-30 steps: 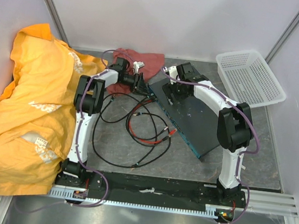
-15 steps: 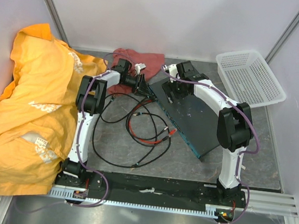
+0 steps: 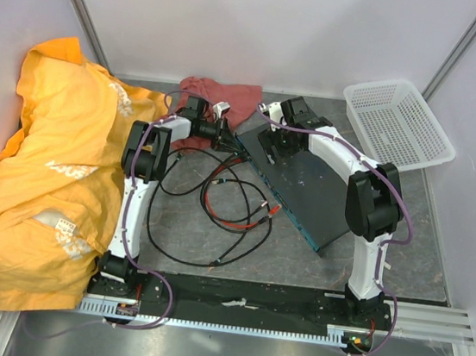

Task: Pull the plug from the switch port
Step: Pull the connector from the switch port.

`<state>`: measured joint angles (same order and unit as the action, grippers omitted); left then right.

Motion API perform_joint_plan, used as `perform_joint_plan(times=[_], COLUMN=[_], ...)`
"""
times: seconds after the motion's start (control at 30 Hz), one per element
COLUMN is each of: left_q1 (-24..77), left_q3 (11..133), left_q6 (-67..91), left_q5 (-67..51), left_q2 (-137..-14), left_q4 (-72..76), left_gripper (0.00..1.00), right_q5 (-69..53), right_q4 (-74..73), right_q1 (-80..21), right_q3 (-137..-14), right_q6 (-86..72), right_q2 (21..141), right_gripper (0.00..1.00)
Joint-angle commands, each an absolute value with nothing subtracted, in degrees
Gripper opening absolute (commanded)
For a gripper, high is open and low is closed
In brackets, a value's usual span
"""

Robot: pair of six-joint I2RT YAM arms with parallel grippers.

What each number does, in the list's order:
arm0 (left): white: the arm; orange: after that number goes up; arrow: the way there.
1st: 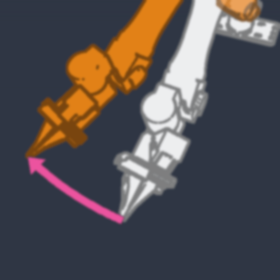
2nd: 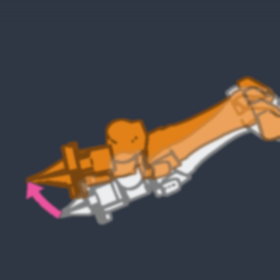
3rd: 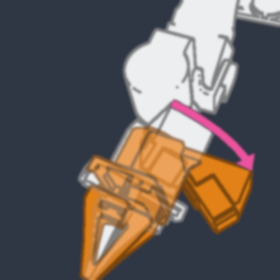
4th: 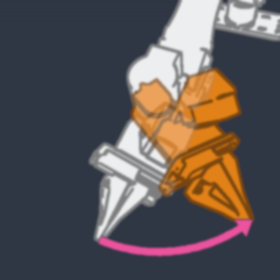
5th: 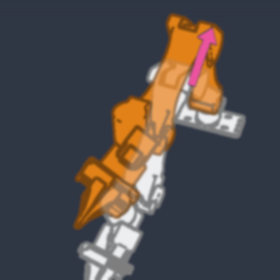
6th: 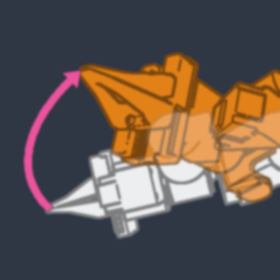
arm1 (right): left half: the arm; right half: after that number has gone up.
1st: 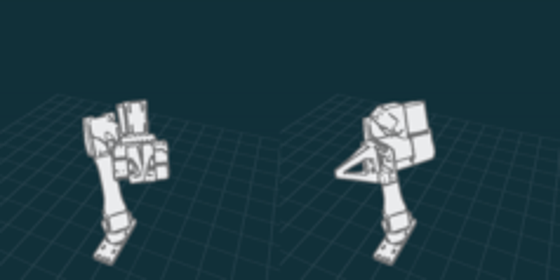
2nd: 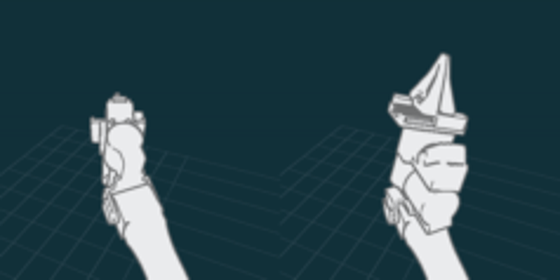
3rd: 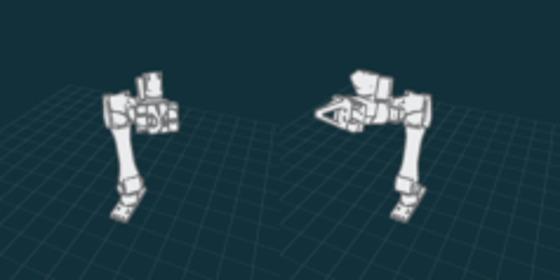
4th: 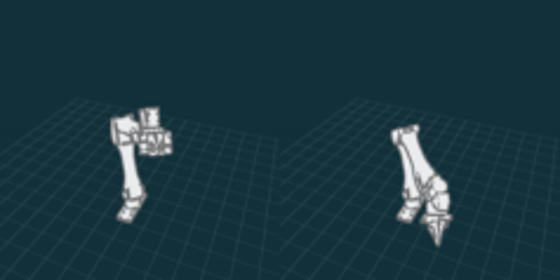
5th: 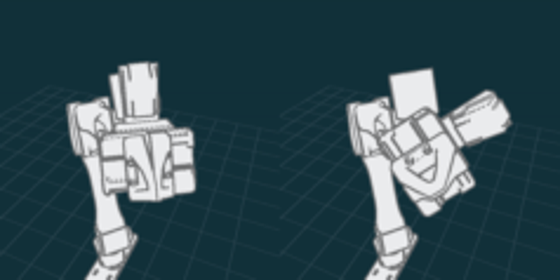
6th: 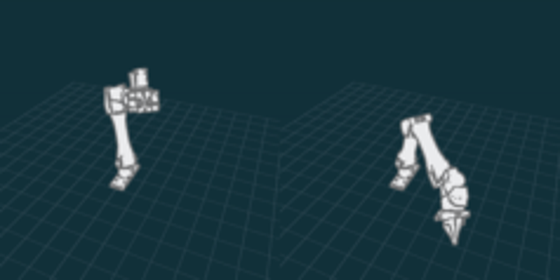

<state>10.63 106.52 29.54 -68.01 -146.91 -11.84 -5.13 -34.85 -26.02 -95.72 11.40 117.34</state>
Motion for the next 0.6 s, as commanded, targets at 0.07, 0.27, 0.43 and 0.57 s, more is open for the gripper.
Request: perform_joint_plan(times=[0.07,0.27,0.43,0.57], left_q1=[10.99,10.02,8.88,7.91], left_q3=[106.17,102.40,100.99,100.99], left_q6=[33.40,37.52,36.83,34.55], left_q5=[-69.69,-72.85,-73.57,-73.65], left_q2=[-148.36,-148.10,-147.39,-147.04], left_q4=[-7.47,-2.65,-2.19,-4.65], left_gripper=[0.01,0.02,0.02,0.02], right_q5=[-5.19,-5.01,-4.92,-5.01], right_q4=[-35.07,-34.98,-34.98,-34.98], right_q1=[-26.19,-26.19,-26.10,-26.19], right_q3=[-97.12,-96.50,-95.98,-95.80], right_q6=[11.34,11.60,11.95,11.95], right_q2=[118.04,117.86,117.95,117.95], right_gripper=[0.88,0.88,0.88,0.88])
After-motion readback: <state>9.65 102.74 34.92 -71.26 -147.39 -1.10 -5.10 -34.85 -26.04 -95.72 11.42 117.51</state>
